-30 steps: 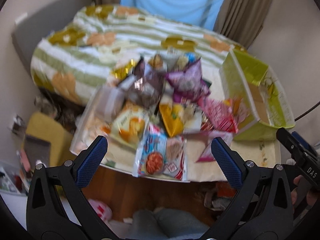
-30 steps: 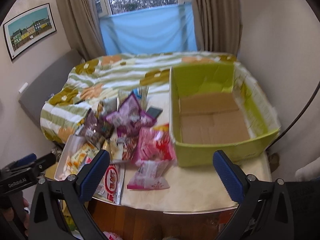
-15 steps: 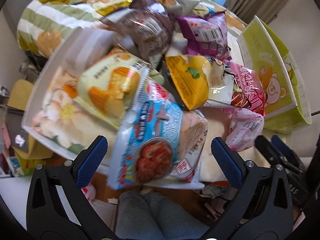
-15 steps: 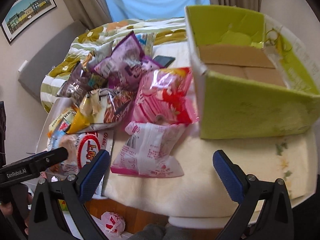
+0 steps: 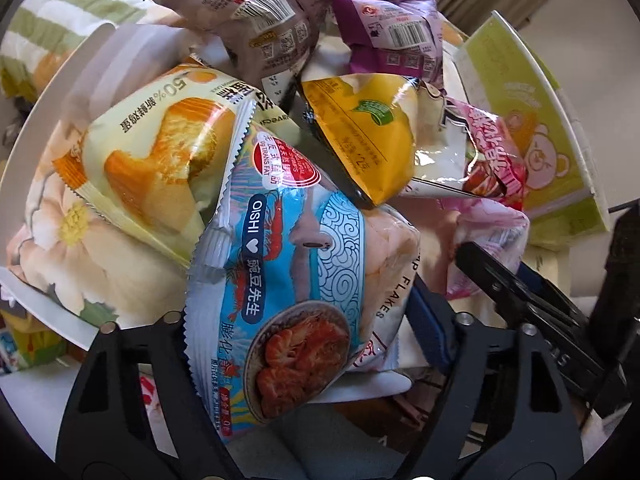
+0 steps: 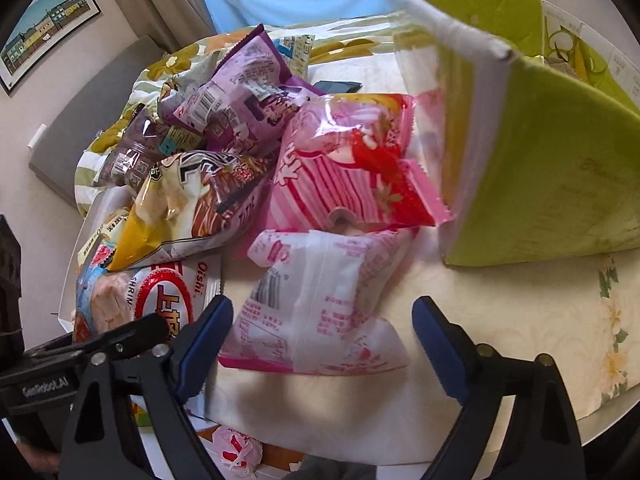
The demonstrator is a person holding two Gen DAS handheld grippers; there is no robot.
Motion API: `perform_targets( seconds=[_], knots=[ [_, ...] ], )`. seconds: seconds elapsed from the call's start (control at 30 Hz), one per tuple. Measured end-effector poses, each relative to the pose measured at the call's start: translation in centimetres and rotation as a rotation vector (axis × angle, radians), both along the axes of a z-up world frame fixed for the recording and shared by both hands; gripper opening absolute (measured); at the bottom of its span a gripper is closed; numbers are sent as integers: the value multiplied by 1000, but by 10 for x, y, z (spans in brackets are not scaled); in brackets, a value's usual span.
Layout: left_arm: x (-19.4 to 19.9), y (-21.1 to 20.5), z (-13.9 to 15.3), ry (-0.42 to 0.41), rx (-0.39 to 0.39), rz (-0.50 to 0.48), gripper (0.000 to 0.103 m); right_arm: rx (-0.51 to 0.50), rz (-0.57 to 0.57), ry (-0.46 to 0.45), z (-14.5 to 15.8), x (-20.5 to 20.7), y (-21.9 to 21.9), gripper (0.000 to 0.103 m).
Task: Organize snacks
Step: 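Grasp the blue Oishi packet with the left tool while the right tool grasps a white-pink packet, then carry both packets over the green box and open both tools to drop them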
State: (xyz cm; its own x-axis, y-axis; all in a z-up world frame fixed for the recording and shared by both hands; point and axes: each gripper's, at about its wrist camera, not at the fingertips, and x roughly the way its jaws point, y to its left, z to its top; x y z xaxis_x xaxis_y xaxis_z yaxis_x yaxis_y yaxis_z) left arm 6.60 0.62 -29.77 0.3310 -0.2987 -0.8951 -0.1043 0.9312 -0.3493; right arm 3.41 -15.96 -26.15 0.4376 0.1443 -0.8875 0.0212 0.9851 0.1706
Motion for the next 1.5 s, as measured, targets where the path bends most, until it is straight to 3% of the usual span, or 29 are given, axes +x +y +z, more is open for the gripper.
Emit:
perform_targets(
  seconds=[0.03,0.2,0.5,0.77,1.1,1.33,1.5],
  knots=[
    [-1,0,0,-2,-5,-4,67,5,-1,3,-1,2,1,82],
    [-2,-2,0,-5,-4,-17,61,3,-4,6,-4,12,8,75],
    [-22,14,23,-33,-19,-20,60,-16,-13,11,-4,20,9,53],
    [-37,20,54,-71,-34,-40,60,-22,-32,4,11,1,7,51],
    [-50,23,113,-165,-38,-84,60,-27,-45,-79,76,-22,11,51],
    [-23,2,172,-287,-22,-126,60,-45,-47,-170,142,-23,-1,51],
    [9,-37,203,-336,-24,-165,60,-55,-67,-213,174,-7,-36,51]
  ],
)
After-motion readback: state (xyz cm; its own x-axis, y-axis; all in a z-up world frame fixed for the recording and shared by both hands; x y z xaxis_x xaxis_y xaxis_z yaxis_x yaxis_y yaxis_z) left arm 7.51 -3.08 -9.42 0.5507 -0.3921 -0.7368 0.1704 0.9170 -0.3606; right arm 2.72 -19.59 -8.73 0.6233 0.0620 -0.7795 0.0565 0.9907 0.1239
